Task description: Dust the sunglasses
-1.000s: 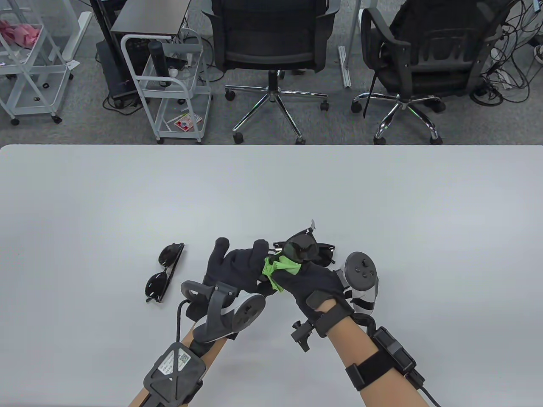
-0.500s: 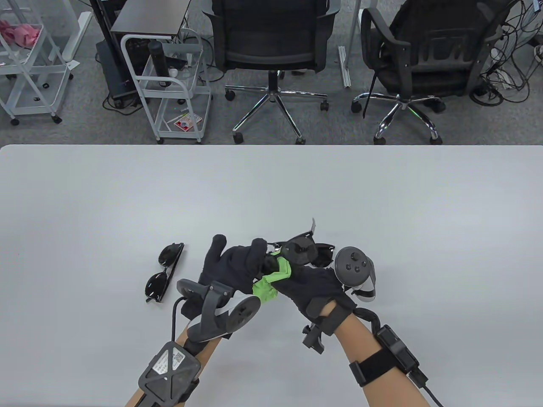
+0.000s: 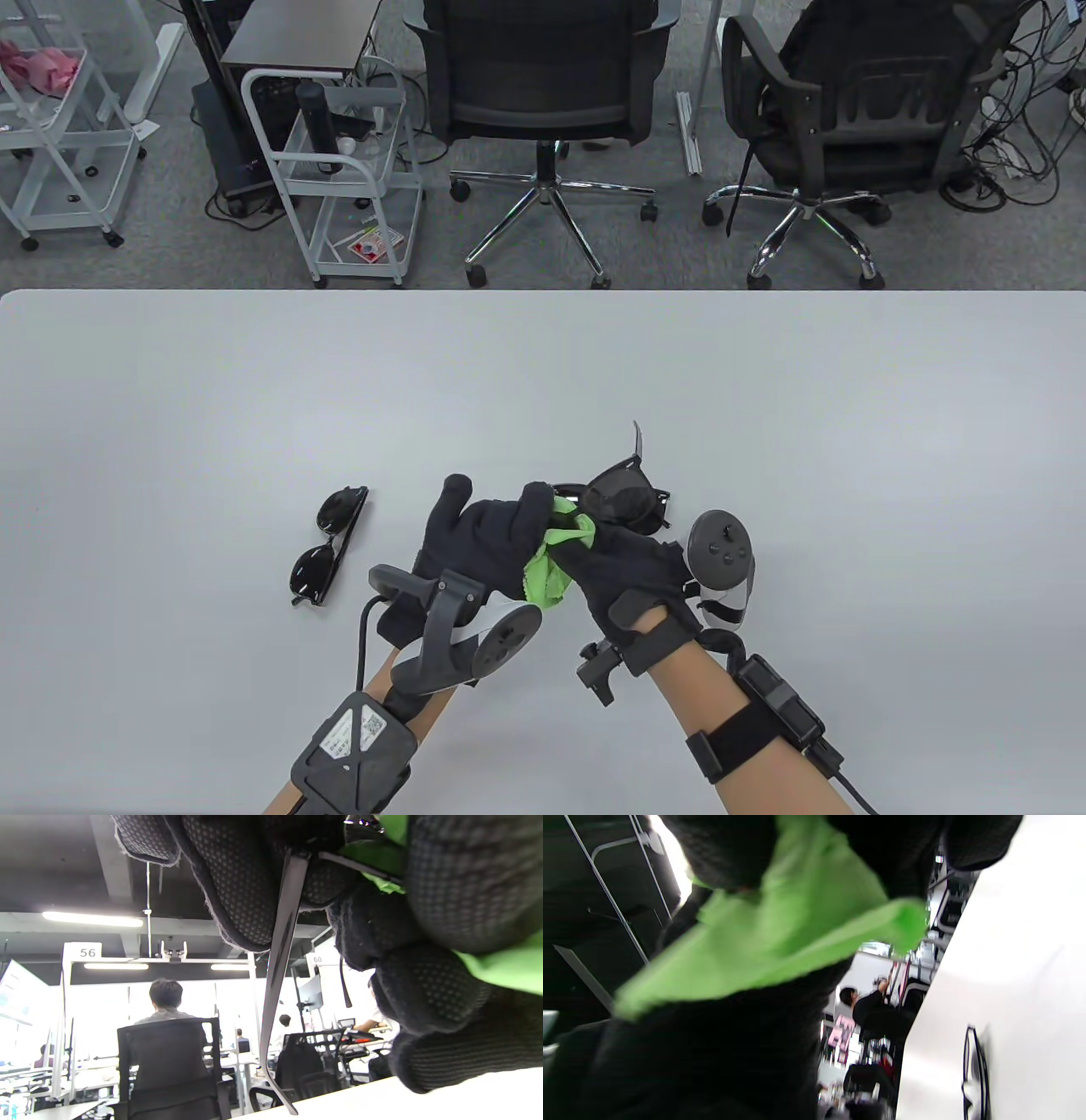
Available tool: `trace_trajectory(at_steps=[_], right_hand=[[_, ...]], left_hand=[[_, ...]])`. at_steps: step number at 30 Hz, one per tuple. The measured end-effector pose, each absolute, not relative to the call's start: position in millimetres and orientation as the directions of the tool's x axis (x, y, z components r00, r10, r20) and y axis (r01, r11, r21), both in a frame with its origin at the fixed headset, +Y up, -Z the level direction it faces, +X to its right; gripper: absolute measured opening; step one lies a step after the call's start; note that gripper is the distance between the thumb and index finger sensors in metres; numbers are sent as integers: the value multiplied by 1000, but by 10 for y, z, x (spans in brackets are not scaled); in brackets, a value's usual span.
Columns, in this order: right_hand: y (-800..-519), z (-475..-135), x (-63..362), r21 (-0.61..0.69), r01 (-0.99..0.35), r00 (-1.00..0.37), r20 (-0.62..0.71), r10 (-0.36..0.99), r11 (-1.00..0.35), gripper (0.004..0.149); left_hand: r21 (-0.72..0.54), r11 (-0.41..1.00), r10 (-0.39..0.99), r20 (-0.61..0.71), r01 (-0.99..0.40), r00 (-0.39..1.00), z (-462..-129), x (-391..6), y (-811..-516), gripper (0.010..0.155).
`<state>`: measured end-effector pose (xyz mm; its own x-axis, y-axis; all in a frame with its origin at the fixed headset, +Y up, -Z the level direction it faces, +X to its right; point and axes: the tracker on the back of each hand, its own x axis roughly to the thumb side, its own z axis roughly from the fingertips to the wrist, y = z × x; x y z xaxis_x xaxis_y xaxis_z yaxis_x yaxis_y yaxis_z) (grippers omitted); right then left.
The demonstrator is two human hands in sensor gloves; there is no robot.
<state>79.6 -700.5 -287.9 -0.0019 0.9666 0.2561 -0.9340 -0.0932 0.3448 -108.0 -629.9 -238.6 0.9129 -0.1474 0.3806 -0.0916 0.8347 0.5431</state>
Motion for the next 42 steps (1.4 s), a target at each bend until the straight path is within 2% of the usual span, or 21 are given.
trace_trajectory(at_steps=[2, 6, 9, 13, 16, 18, 20, 24, 27, 30, 35, 38, 42], right_hand=[[-7021, -2885, 783, 398, -911, -13, 237, 971, -109, 51], [-7034, -2850, 796, 228, -966, -67, 236, 969, -122, 45], [-7028, -2846, 842, 187, -975, -66, 266, 962, -119, 45], [-7073, -2866, 831, 246, -968, 18, 237, 971, -42, 46], [-7128, -2922, 805, 402, -915, 115, 169, 979, 38, 47], [-7144, -2932, 795, 440, -897, 120, 141, 983, 47, 47], [-7136, -2932, 798, 420, -906, 129, 140, 982, 59, 46], [-7047, -2881, 832, 255, -963, -21, 243, 970, -85, 43], [-7051, -2860, 838, 240, -969, 5, 242, 970, -55, 44], [-7049, -2868, 828, 266, -963, 25, 251, 968, -44, 44], [-7106, -2924, 796, 451, -890, 145, 145, 979, 65, 47], [-7118, -2930, 786, 487, -872, 121, 120, 985, 48, 47], [-7064, -2885, 823, 294, -951, -36, 206, 978, -97, 43]], left_hand=[[554, 830, -180, 371, -62, 911, -2394, -1101, -6319, 95], [594, 804, -244, 362, -21, 900, -2366, -1031, -6318, 96], [584, 811, -228, 369, -34, 901, -2373, -1018, -6315, 98], [548, 834, -188, 394, -66, 899, -2388, -1032, -6319, 97], [563, 826, -225, 383, -34, 896, -2380, -1057, -6322, 95], [576, 817, -245, 377, -19, 893, -2375, -1060, -6328, 95], [587, 810, -251, 376, -20, 892, -2362, -1050, -6330, 95], [580, 813, -228, 401, -54, 887, -2334, -983, -6328, 99], [551, 830, -178, 419, -93, 891, -2346, -993, -6334, 101], [514, 847, -116, 431, -137, 895, -2365, -1020, -6334, 99], [529, 843, -157, 415, -98, 896, -2385, -1048, -6338, 97], [534, 842, -177, 413, -80, 894, -2387, -1056, -6362, 98], [571, 819, -225, 416, -60, 881, -2339, -963, -6356, 102]])
